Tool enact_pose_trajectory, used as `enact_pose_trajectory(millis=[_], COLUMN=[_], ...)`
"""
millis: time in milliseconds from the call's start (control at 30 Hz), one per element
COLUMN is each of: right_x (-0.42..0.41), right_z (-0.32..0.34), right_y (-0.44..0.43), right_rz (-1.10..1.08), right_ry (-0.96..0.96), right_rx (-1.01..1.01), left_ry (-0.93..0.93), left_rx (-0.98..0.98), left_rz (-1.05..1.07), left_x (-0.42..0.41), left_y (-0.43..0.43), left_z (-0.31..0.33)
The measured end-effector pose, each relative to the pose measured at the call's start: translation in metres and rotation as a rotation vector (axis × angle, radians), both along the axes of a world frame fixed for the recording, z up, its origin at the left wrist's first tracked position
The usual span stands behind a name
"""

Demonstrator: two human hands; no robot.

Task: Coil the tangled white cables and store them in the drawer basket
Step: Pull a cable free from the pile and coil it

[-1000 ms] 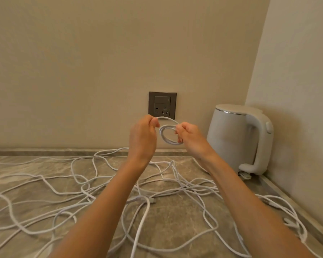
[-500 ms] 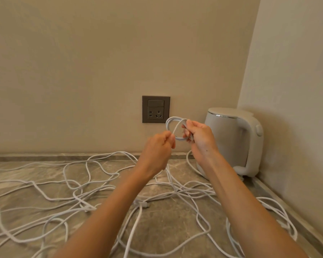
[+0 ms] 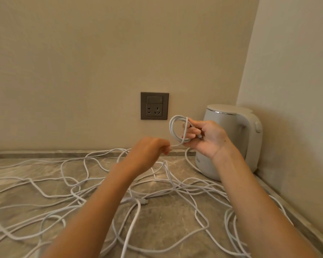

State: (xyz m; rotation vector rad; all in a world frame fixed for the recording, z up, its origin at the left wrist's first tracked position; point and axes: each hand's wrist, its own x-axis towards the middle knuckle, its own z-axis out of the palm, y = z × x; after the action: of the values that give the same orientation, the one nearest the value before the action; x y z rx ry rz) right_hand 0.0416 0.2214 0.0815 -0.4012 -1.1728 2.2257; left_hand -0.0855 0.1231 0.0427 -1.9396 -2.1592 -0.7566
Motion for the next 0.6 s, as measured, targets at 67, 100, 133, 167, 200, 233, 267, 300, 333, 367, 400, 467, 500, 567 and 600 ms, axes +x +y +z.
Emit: enact_pose_trajectory(millis=[67,100,133,167,200,233,267,300,333,367,400,467,500,567,600], right_x=[0.004,0.004,0.003,0.0,-0.003,-0.006,-0.009,-0.011,-0.013,-0.015,-0.015,-0.017,-0.018,-0.022,-0.023], right_z=[0.003,0.003,0.002,0.001,-0.001,-0.003,-0.005,-0.006,-0.007,-0.009,-0.01,-0.012,-0.012,-0.013,-0.013], right_y=[-0.001,-0.002,-0.003,-0.005,-0.006,-0.007,-0.007,-0.008,-0.008,-0.009,-0.01,-0.014,-0.016,-0.019,-0.021], right_rz=[0.069,0.103,0.131,0.154,0.169,0.175,0.173,0.162,0.151,0.143,0.136,0.13,0.131,0.12,0.103], right_ry=[-0.094,-0.158,-0.224,-0.29,-0.356,-0.413,-0.463,-0.505,-0.546,-0.587,-0.631,-0.712,-0.737,-0.768,-0.778], right_rx=[0.088,0.166,0.238,0.295,0.34,0.378,0.408,0.432,0.455,0.48,0.512,0.585,0.609,0.623,0.635], left_ry=[0.051,0.036,0.018,0.0,-0.018,-0.034,-0.051,-0.072,-0.094,-0.104,-0.103,-0.103,-0.101,-0.074,-0.052], left_rx=[0.043,0.064,0.075,0.075,0.069,0.063,0.06,0.059,0.061,0.063,0.063,0.058,0.058,0.064,0.075], left_rz=[0.067,0.084,0.095,0.103,0.108,0.114,0.12,0.124,0.13,0.14,0.155,0.185,0.199,0.221,0.224], left_x=[-0.01,-0.013,-0.014,-0.014,-0.014,-0.013,-0.013,-0.012,-0.013,-0.013,-0.013,-0.013,-0.013,-0.012,-0.011], left_y=[-0.003,-0.005,-0.006,-0.007,-0.008,-0.008,-0.009,-0.009,-0.009,-0.008,-0.008,-0.008,-0.007,-0.006,-0.005], left_z=[0.003,0.006,0.009,0.011,0.013,0.015,0.017,0.018,0.018,0.019,0.02,0.02,0.02,0.02,0.021])
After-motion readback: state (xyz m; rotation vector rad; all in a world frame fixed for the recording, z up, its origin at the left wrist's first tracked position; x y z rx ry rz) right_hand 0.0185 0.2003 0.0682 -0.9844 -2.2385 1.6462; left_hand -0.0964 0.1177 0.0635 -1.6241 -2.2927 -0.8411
